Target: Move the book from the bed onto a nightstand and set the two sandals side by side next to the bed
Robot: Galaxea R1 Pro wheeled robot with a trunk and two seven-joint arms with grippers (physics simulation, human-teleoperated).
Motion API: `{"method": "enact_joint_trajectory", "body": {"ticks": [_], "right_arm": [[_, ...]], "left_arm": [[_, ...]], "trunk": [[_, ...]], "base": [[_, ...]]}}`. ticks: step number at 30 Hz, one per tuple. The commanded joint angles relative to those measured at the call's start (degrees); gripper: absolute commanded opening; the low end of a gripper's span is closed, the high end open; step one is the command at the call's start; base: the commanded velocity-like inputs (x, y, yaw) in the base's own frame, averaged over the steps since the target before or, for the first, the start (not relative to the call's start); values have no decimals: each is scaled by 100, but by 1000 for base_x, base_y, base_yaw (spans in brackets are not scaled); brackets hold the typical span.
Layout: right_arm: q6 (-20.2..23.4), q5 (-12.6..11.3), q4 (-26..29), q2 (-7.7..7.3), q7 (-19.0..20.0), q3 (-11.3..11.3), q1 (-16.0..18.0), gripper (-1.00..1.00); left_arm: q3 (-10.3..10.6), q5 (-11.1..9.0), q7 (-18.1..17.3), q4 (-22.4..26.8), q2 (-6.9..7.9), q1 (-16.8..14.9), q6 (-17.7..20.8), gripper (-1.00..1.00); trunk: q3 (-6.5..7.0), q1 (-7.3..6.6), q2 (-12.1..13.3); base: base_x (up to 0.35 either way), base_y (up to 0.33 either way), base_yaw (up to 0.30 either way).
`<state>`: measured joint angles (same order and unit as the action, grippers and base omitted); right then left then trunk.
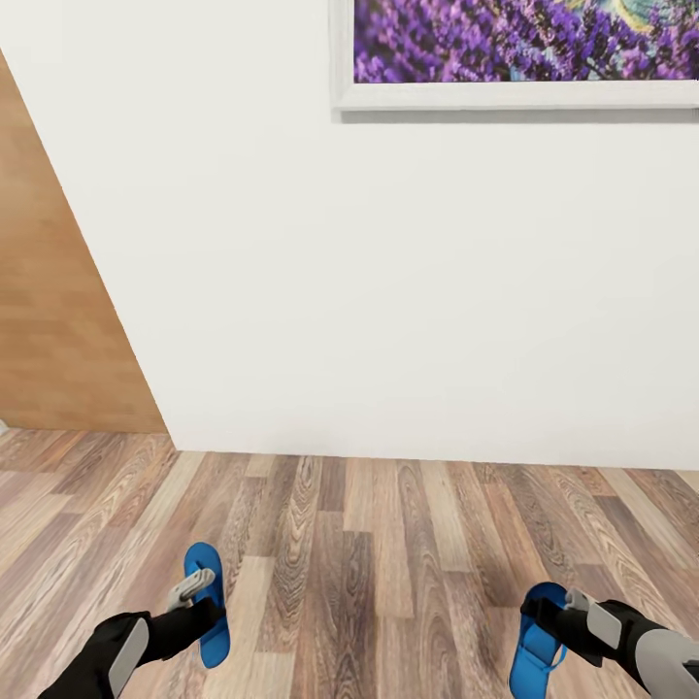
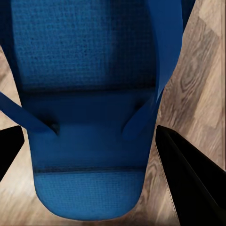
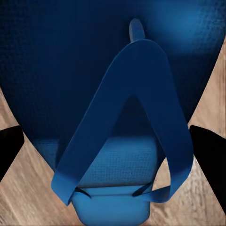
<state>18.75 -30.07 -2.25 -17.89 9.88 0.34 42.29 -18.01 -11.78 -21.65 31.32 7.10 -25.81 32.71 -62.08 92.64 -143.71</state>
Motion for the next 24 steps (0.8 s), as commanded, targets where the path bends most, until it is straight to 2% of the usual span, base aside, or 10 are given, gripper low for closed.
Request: {"method": "enact_joint_trajectory", "body": {"ticks": [1,12,19,24], "right_arm": [[5,-6,-15,-1,24,3,7,-100],[7,-8,-13,5,23,1,7,-100],[14,-22,-17,7,23,1,7,-100],[14,-24,-15,13,23,1,7,-100]], "left_arm": [[-27,-10,-20,6,-8,-3,43,-100],[-27,-9,-15,6,-22,-3,42,-100],[-27,-8,-15,6,-24,-3,42,-100],[-27,-9,-15,6,-25,-3,42,-100]], "trunk": [[-5,-1,-2],[-5,-1,-2],[-5,-1,-2],[-5,-1,-2]], "base": [[0,-186,7],[0,-186,20],[0,-180,103],[0,-65,173]]}}
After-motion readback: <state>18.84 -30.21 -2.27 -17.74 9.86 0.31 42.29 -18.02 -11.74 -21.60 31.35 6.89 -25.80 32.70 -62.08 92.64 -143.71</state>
